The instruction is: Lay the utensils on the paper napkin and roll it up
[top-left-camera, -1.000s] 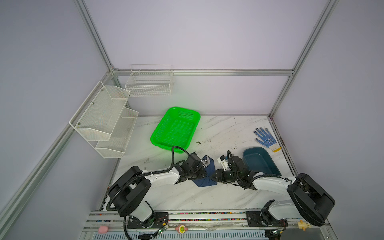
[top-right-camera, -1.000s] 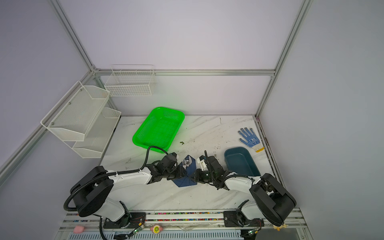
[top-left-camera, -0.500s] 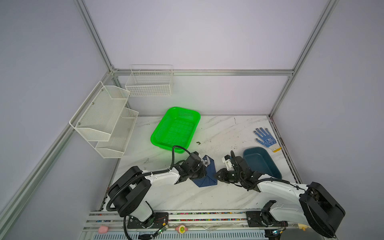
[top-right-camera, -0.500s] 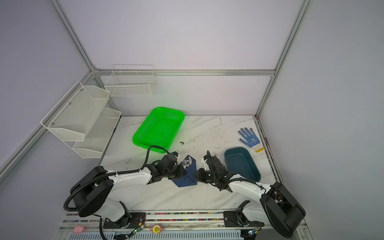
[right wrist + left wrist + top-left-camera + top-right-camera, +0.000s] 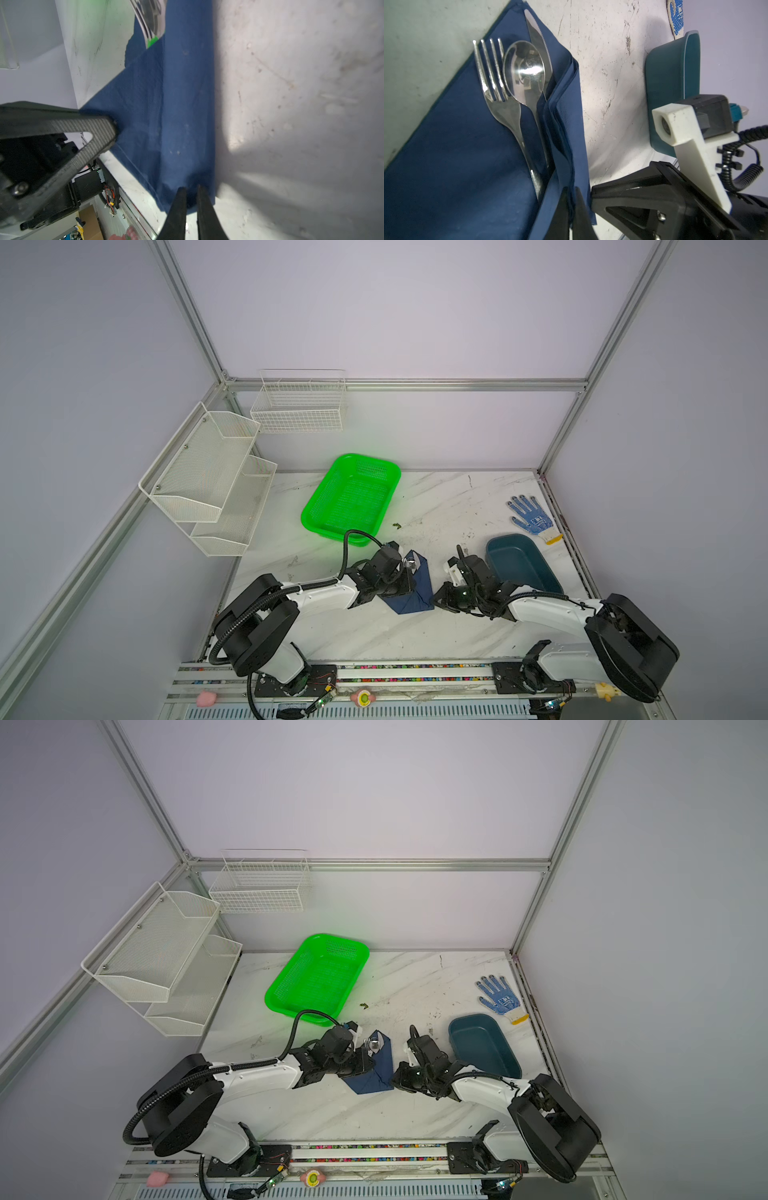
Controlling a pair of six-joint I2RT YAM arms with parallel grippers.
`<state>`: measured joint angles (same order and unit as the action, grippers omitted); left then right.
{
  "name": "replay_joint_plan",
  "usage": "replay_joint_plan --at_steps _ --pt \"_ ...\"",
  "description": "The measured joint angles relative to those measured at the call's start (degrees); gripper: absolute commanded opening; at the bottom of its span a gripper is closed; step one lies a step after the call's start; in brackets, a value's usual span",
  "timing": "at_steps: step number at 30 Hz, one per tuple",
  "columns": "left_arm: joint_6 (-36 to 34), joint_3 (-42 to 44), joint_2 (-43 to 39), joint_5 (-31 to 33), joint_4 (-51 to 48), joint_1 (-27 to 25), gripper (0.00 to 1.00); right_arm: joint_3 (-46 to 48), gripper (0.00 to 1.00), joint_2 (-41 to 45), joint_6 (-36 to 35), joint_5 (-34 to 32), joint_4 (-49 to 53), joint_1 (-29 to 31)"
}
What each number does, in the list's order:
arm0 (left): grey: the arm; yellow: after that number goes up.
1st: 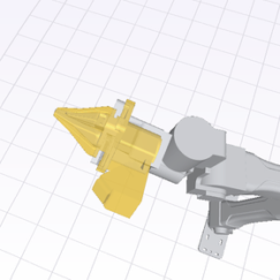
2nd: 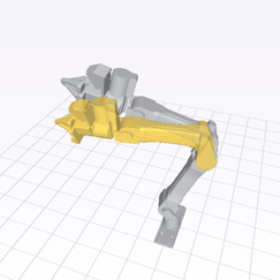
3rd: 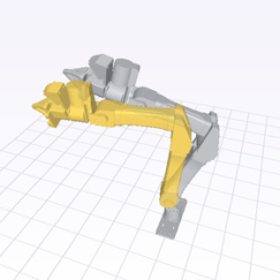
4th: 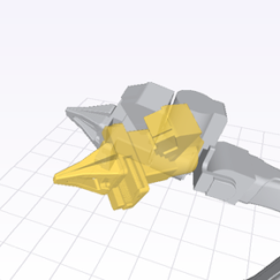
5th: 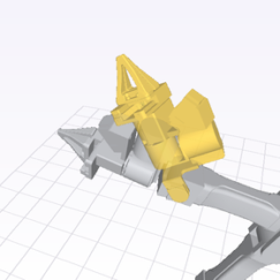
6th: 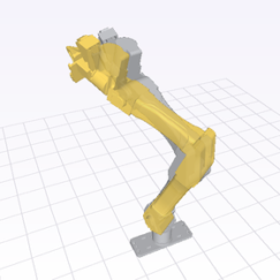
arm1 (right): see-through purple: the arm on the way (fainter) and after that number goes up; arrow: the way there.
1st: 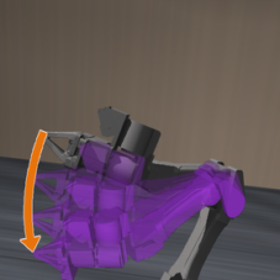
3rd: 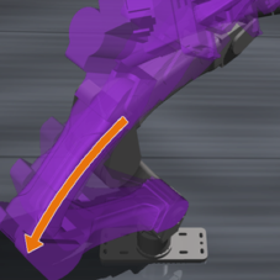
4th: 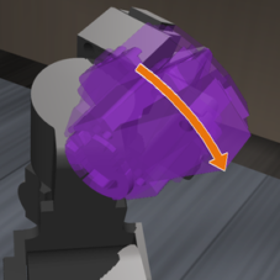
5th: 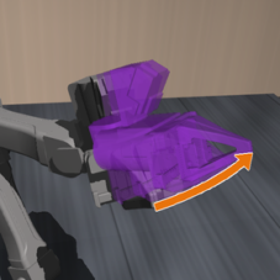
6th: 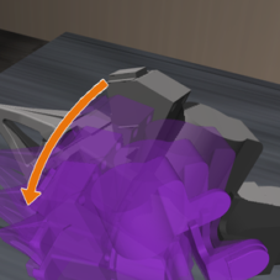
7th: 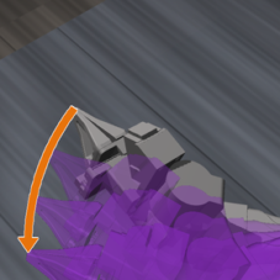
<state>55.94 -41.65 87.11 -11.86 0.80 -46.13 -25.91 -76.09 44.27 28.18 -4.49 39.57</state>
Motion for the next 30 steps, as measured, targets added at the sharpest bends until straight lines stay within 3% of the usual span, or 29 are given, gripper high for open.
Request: replay_joint_plan --at_steps 5,6,9,12,17,24,30 --pt "0.3 0.0 0.0 0.2 0.0 0.0 0.29 -0.7 0.14 -3.6 -1.4 1.2 -0.1 0.0" --pt "0.3 0.0 0.0 0.4 -0.1 0.0 0.39 -0.9 0.14 -4.2 -1.8 1.2 0.1 0.0" --pt "0.2 0.0 0.0 1.2 -0.5 0.0 0.54 -1.4 0.14 -4.5 -2.8 1.1 1.0 0.0" --pt "0.3 0.0 0.0 2.1 -1.4 0.0 0.60 -2.0 0.14 -4.4 -3.6 0.8 2.5 0.0" --pt "0.0 0.0 0.2 2.6 -2.6 0.0 0.57 -2.7 0.14 -3.8 -4.5 0.0 4.4 0.0" --pt "-0.4 0.0 1.0 2.6 -2.8 0.2 0.28 -2.7 0.15 0.8 -4.5 0.0 5.5 0.0" --pt "-0.8 0.0 1.0 2.3 -2.0 0.4 0.16 -2.7 0.15 0.7 -4.3 1.6 3.7 0.0"
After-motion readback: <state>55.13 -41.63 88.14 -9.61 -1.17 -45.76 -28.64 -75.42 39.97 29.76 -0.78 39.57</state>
